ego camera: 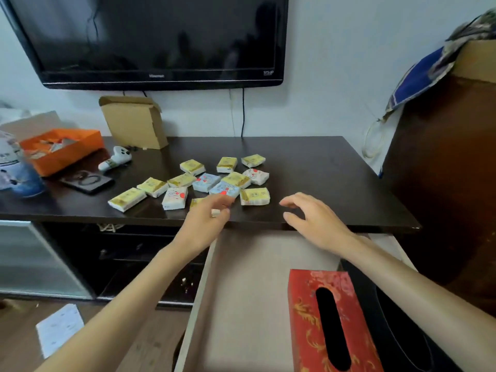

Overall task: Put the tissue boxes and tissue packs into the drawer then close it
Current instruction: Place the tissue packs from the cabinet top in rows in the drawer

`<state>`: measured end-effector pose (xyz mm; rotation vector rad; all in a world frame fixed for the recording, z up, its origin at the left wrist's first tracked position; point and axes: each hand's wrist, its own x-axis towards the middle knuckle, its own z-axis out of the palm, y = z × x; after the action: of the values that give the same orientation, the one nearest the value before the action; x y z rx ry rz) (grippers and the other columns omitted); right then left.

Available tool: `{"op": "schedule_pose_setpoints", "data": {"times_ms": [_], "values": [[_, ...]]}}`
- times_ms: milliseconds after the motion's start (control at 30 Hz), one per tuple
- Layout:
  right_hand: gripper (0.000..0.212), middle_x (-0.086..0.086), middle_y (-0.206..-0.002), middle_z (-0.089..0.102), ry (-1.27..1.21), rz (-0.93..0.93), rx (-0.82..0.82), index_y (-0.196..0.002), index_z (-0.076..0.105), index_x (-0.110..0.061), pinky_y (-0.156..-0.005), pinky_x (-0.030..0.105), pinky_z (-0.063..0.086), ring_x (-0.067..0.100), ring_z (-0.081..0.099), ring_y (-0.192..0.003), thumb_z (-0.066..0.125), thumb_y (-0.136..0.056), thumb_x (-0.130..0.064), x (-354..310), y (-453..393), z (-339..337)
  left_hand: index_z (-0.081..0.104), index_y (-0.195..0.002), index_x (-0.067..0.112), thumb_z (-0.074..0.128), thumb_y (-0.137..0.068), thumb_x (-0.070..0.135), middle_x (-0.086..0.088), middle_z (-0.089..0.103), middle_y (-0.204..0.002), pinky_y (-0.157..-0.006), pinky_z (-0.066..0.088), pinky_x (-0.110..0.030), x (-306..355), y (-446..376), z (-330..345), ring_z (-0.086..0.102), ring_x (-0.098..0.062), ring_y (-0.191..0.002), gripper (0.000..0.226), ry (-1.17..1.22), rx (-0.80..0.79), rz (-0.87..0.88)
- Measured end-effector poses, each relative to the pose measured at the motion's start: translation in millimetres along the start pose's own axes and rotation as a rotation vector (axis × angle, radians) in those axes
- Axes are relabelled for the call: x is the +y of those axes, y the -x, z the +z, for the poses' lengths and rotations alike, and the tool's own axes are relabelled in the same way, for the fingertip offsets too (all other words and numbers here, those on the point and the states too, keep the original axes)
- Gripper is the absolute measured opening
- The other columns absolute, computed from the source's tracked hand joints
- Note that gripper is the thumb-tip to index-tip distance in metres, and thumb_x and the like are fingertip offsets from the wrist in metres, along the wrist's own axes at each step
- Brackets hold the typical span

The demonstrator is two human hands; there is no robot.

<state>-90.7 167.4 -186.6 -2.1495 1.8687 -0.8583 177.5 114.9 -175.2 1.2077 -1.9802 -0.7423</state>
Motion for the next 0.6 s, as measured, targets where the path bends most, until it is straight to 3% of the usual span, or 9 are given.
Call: {"op": "schedule_pose_setpoints", "data": {"times_ms": [133,233,333,500,600], "values": [[0.027,-0.015,-0.122,0.062,0.020,-0.032,-0.036,-0.123,0.066,-0.030,-0.089,0.038,0.047,0.010,0.056,-0.114,0.055,-0.099,-0.035,-22.2,-57.6,20.5,0.061,-0.128,0.026,0.056,-0.093,0.021,0.007,0.059,-0.129,-0.093,0.046,-0.031,-40.2,-23.2,-28.7,0.053,-0.012,-0.119,0.035,-0.327,0.093,-0.040],[0.027,-0.016,-0.131,0.061,0.065,-0.021,-0.103,-0.120,0.066,-0.037,-0.088,0.036,0.043,0.012,0.055,-0.121,0.054,-0.096,-0.038,-32.7,-96.1,40.6,0.060,-0.128,0.029,0.058,-0.094,0.032,0.009,0.057,-0.128,-0.092,0.051,-0.037,-64.4,-33.7,-40.2,0.052,-0.012,-0.119,0.034,-0.459,0.094,-0.050],[0.030,-0.011,-0.137,0.059,0.148,0.009,-0.158,-0.123,0.065,-0.035,-0.088,0.040,0.045,0.018,0.055,-0.124,0.052,-0.096,-0.039,-35.2,-128.8,60.6,0.060,-0.127,0.031,0.053,-0.093,0.050,0.010,0.053,-0.127,-0.088,0.050,-0.034,-77.5,-36.8,-38.7,0.046,-0.012,-0.121,0.040,-0.546,-0.020,-0.026],[0.028,-0.005,-0.134,0.057,0.197,0.033,-0.146,-0.124,0.067,-0.026,-0.090,0.041,0.048,0.018,0.054,-0.125,0.052,-0.101,-0.026,-32.0,-182.1,74.5,0.061,-0.111,0.028,0.040,-0.085,0.070,0.009,0.053,-0.116,-0.076,0.049,-0.030,-73.1,-44.0,-25.4,0.048,-0.012,-0.109,0.054,-0.641,-0.013,0.026],[0.025,-0.003,-0.128,0.063,0.240,0.090,-0.187,-0.117,0.070,-0.020,-0.089,0.044,0.053,0.018,0.060,-0.112,0.051,-0.101,-0.025,-28.0,-204.7,79.1,0.057,-0.106,0.028,0.037,-0.077,0.081,0.008,0.056,-0.105,-0.067,0.044,-0.030,-65.8,-50.9,-16.3,0.051,-0.013,-0.101,0.064,-0.686,-0.025,-0.005]]}}
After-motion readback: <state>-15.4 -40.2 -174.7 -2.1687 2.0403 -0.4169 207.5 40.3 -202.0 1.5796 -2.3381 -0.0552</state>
